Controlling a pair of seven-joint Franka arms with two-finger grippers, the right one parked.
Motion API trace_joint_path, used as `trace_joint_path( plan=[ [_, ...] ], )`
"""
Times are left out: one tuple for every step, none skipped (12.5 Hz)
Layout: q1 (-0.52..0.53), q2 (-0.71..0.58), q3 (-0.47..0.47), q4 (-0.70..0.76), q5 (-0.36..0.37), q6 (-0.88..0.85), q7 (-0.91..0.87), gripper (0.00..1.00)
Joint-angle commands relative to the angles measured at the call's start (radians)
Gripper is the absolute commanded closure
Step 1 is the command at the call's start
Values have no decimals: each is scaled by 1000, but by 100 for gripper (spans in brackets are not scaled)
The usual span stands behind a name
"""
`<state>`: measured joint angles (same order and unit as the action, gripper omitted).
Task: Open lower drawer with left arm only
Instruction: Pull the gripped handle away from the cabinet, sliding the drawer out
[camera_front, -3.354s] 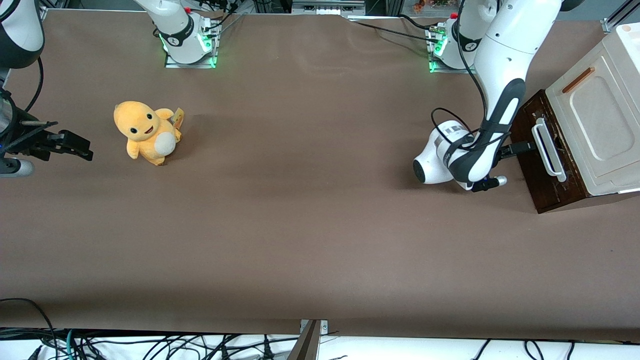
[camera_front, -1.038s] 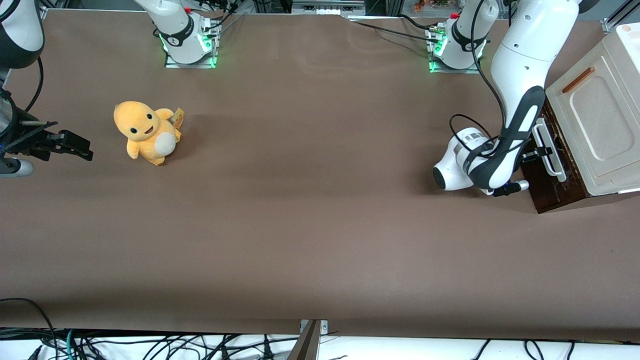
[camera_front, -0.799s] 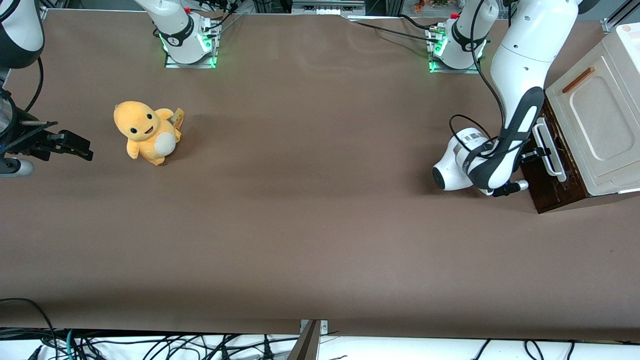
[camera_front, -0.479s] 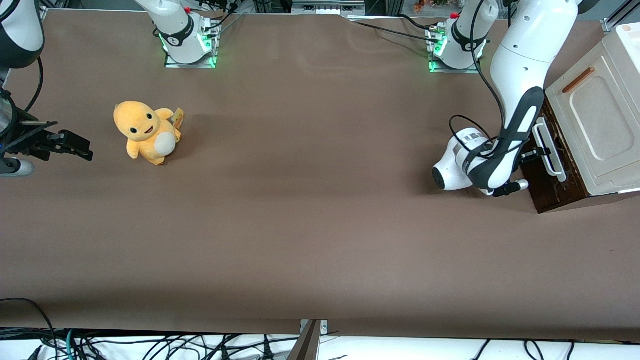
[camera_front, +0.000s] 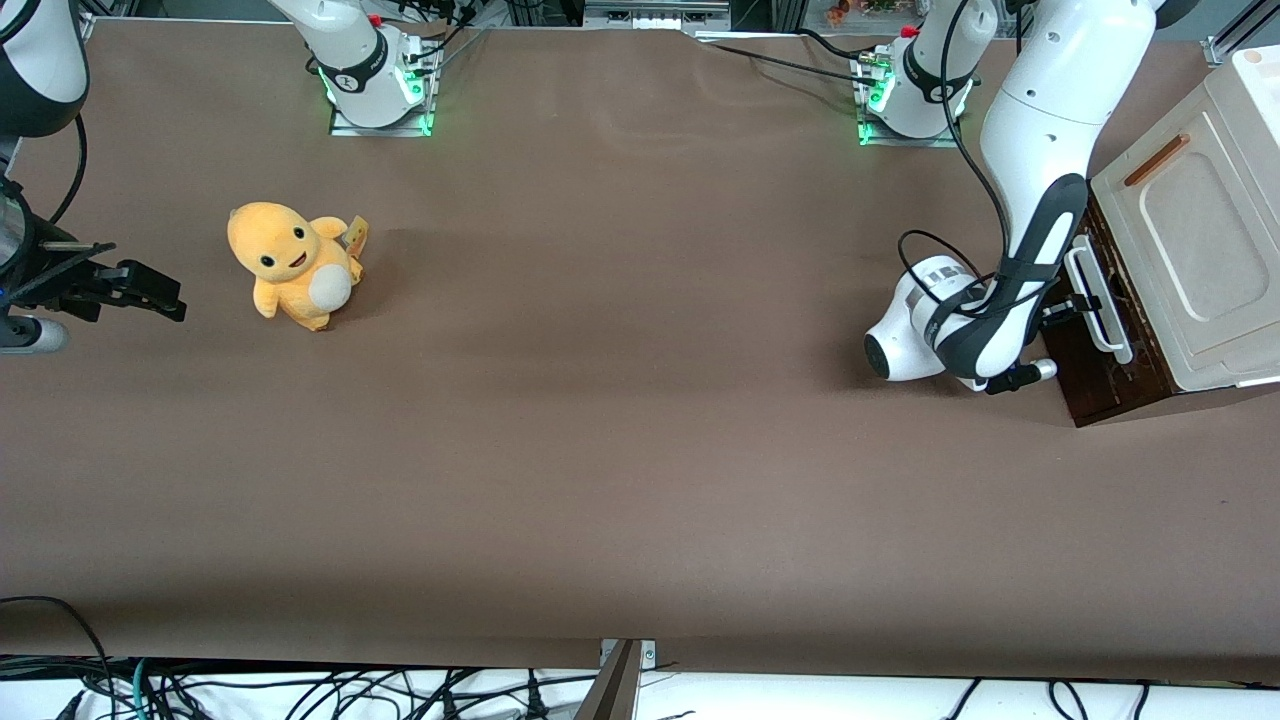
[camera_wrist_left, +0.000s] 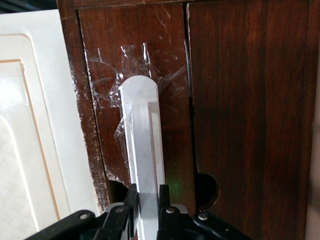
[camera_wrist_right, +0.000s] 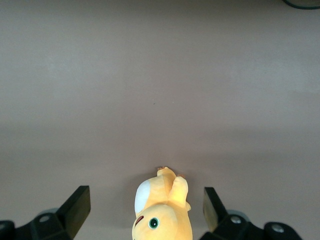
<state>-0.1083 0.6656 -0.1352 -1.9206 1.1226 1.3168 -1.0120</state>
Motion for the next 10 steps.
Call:
trace_joint_path(
  plan=[
    [-10,0,-10,8,28,-11,10,95],
    [-11,0,-10,6,26,-11,10,95],
    [-11,0,-14,8,26,-11,7,96],
    [-14,0,-15,8,25,-11,0,95],
    [-22,-1,-15,8,14,-11,-3,95],
    [-30,0,-15,14,-6,-11,-5,95],
    [-34,-1,-15,25,-15,-13,-5,95],
    [-36,-1,-15,26,-27,-13,-7,96],
    [-39,-1,-15,26,-30,-13,-7,95],
    [-42,-1,-15,26,-32,-14,-7,95]
  ],
)
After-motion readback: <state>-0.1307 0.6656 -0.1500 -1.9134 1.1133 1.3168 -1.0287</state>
